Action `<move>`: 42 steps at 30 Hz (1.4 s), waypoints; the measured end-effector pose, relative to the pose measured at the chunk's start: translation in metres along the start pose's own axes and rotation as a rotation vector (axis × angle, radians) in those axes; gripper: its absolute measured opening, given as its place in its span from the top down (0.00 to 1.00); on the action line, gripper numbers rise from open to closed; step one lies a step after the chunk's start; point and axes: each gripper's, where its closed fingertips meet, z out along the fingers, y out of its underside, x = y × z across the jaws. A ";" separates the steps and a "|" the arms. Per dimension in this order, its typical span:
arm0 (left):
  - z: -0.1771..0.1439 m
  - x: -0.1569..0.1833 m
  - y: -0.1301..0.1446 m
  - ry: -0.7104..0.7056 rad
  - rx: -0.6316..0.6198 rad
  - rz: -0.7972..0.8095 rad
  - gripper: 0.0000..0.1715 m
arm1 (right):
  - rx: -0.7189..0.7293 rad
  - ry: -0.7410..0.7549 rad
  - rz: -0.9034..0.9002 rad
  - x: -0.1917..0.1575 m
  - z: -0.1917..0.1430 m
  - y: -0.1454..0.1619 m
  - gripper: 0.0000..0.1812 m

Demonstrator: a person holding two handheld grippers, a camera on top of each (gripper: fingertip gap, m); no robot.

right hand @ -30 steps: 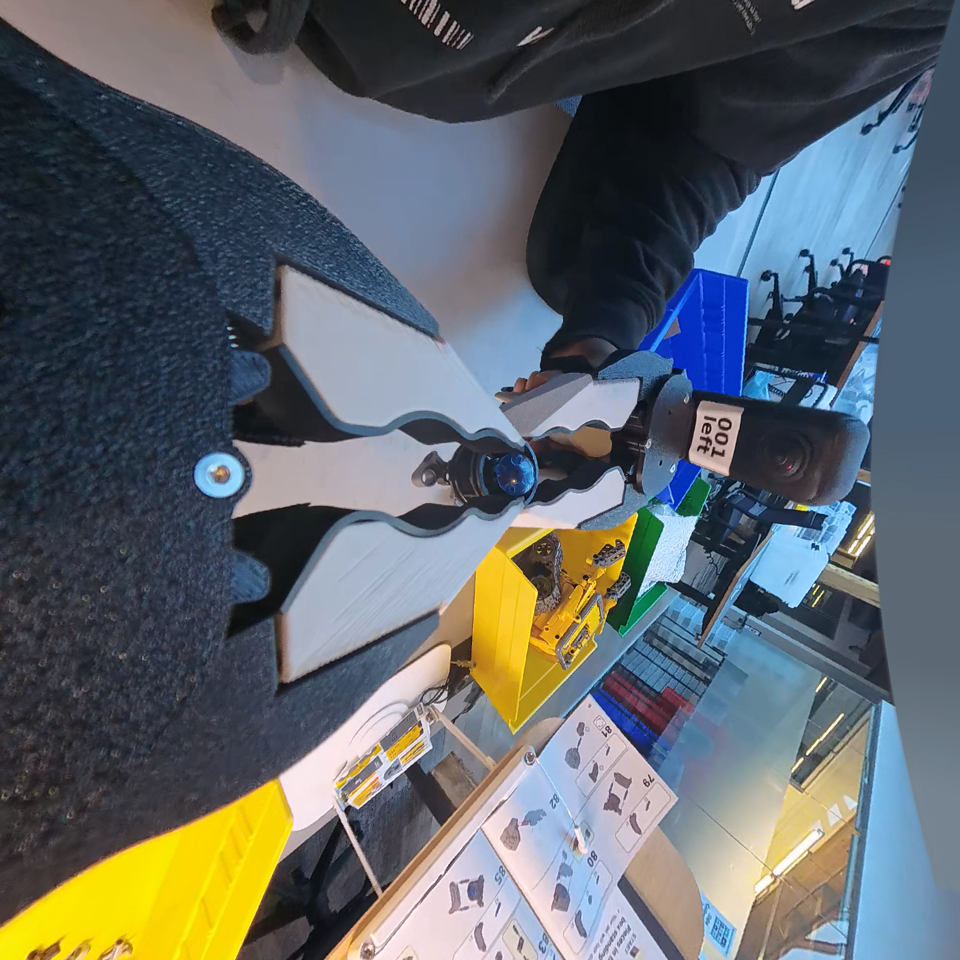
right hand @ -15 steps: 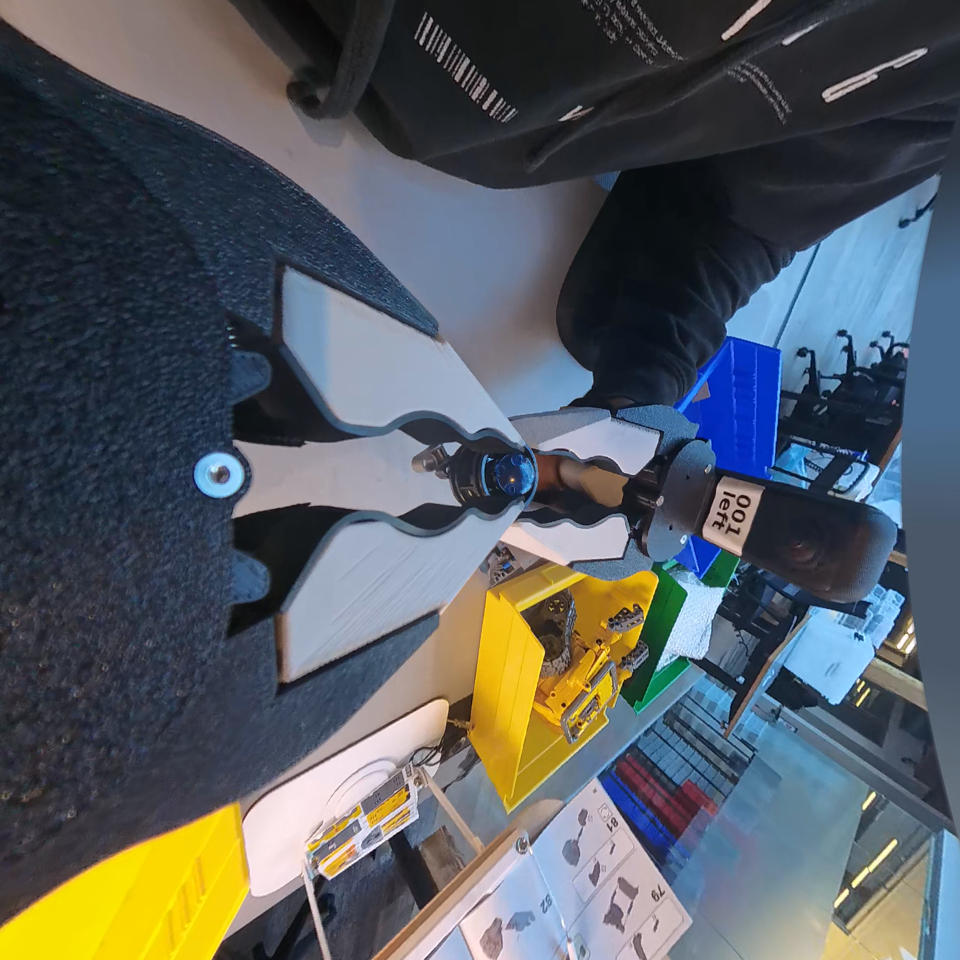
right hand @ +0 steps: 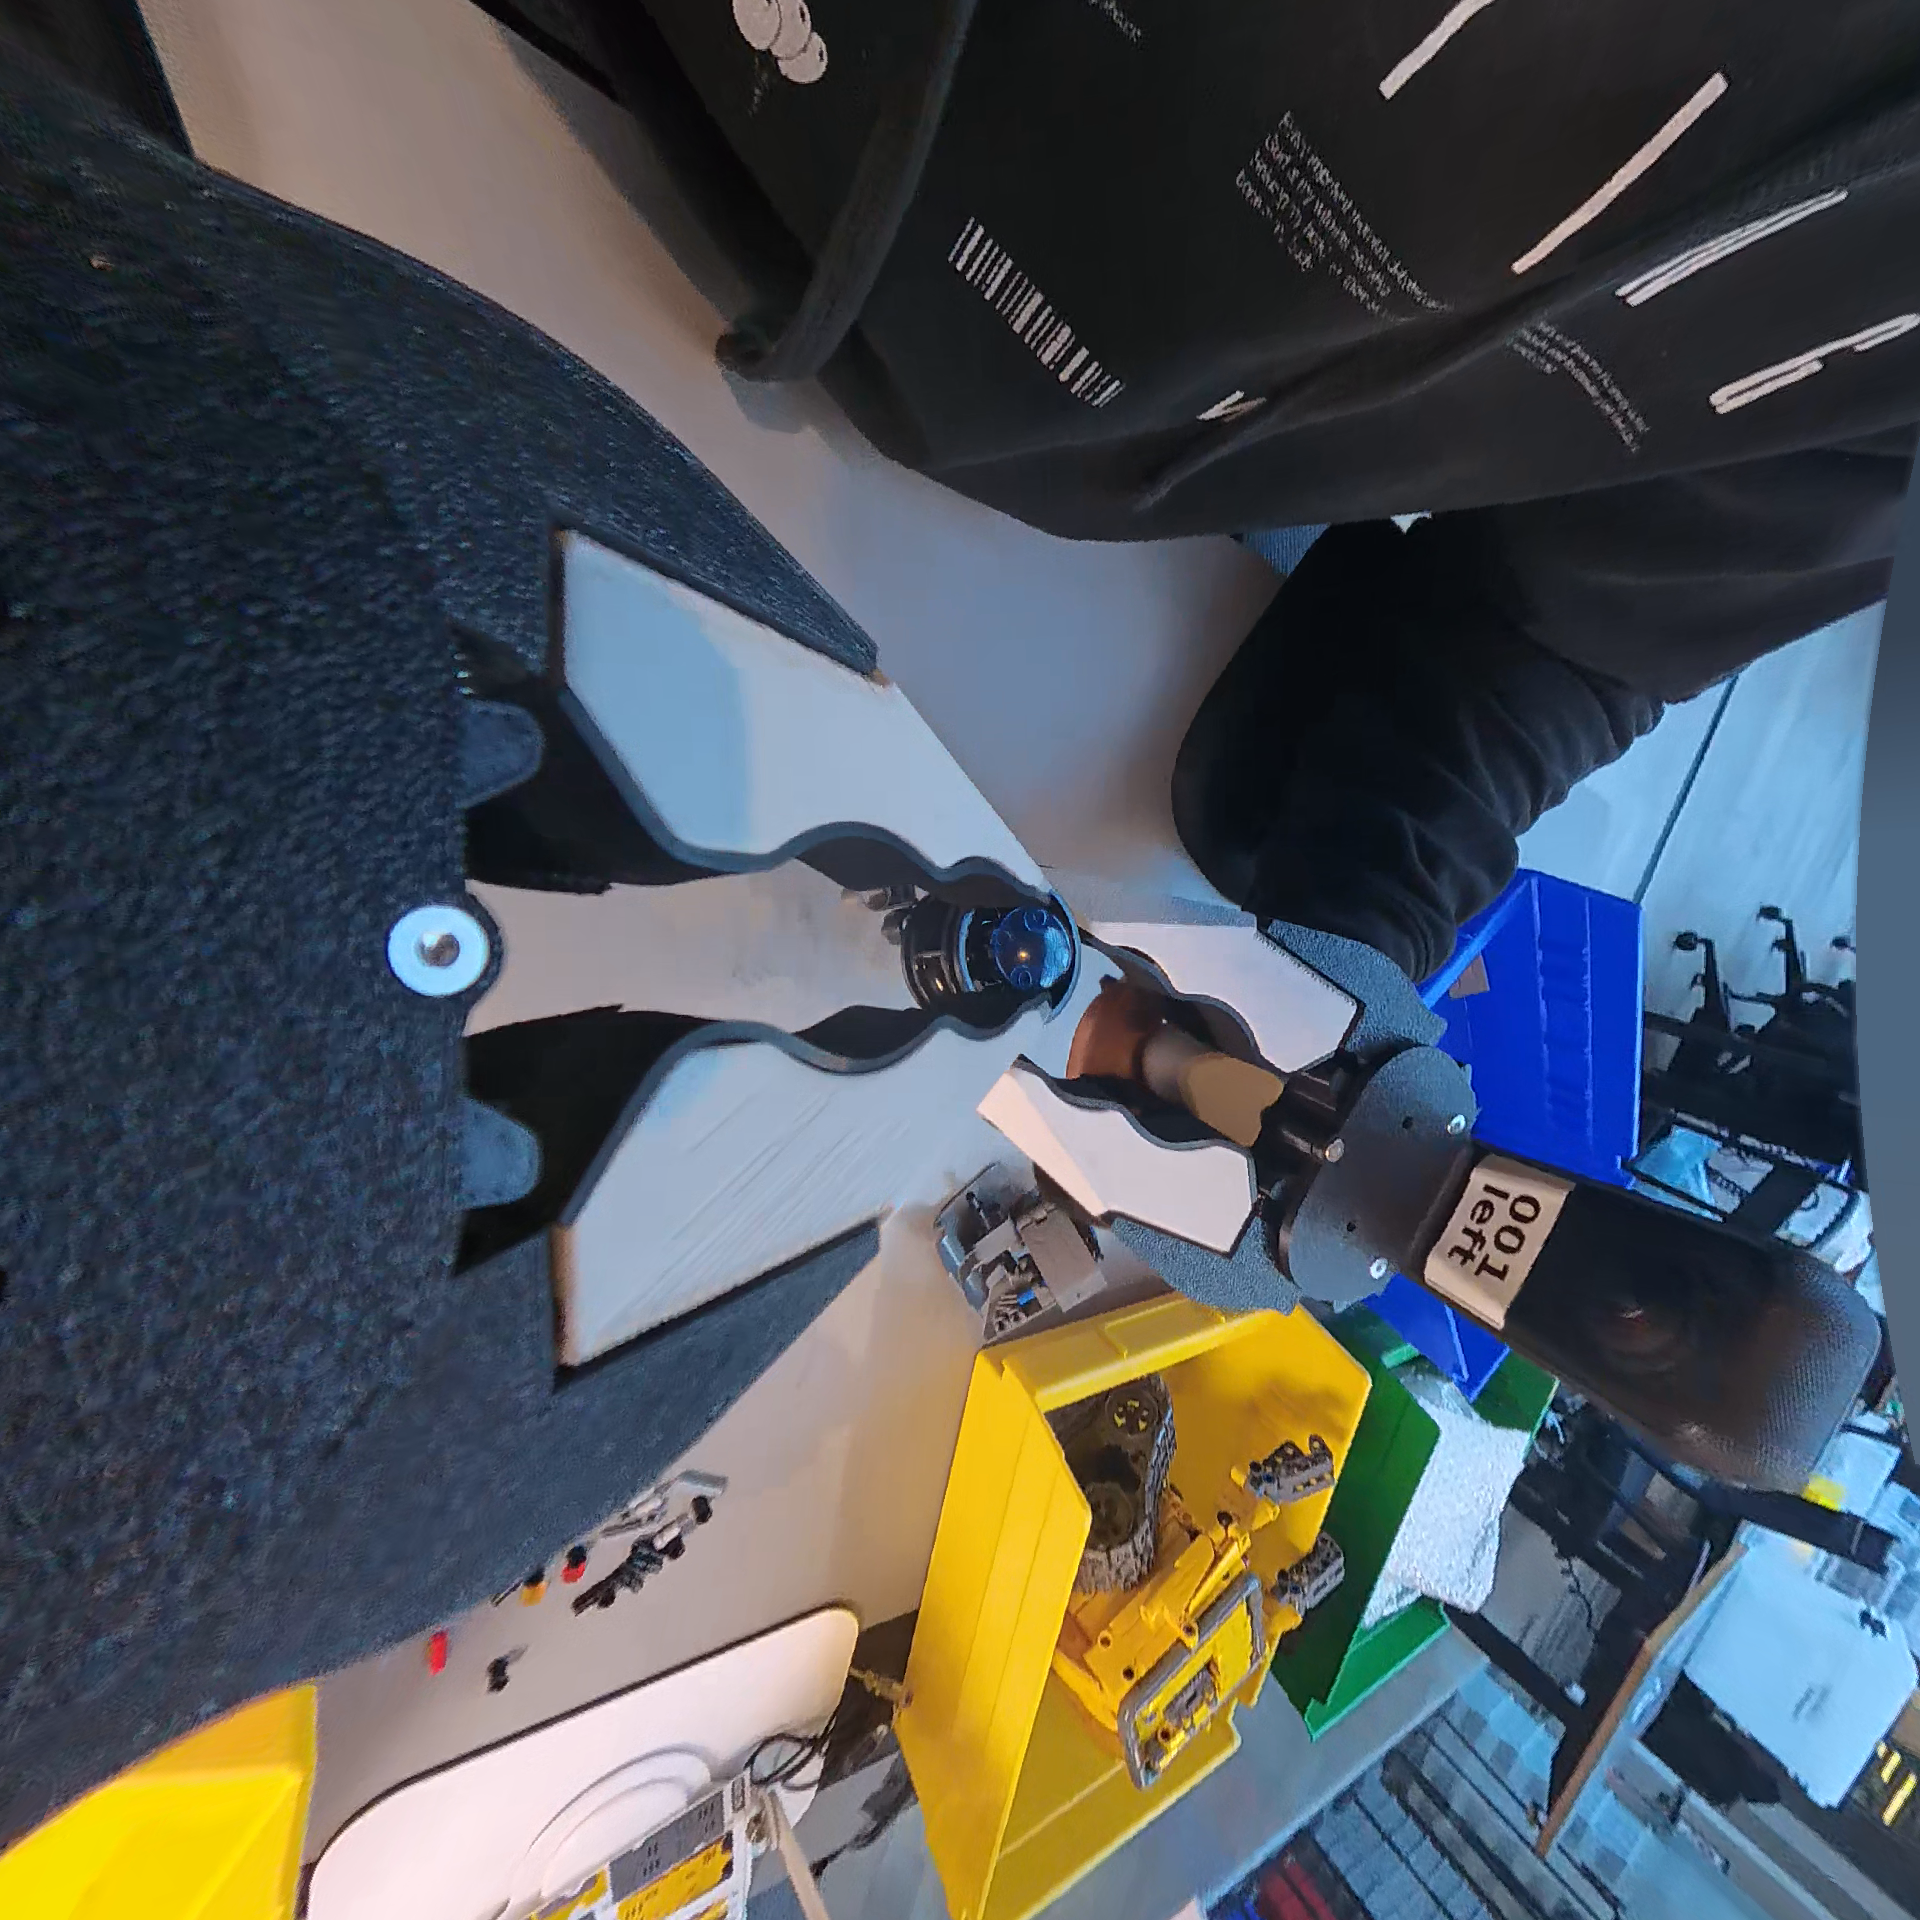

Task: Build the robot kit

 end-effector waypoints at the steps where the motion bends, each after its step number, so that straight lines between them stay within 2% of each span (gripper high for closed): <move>1: -0.001 0.002 0.000 0.014 0.003 -0.010 0.83 | 0.000 -0.017 0.000 -0.001 0.001 -0.001 0.91; 21: -0.011 0.026 0.013 0.214 0.007 -0.131 0.83 | -0.087 -0.281 -0.009 -0.019 0.021 0.000 0.91; 28: -0.014 0.027 0.018 0.223 0.017 -0.154 0.84 | -0.123 -0.245 -0.053 -0.021 0.027 0.004 0.92; 33: -0.016 0.033 0.015 0.285 0.050 -0.196 0.84 | -0.092 -0.250 -0.083 -0.025 0.027 0.000 0.92; 42: -0.014 0.043 0.012 0.395 0.104 -0.270 0.84 | -0.063 -0.350 -0.103 -0.035 0.028 -0.006 0.91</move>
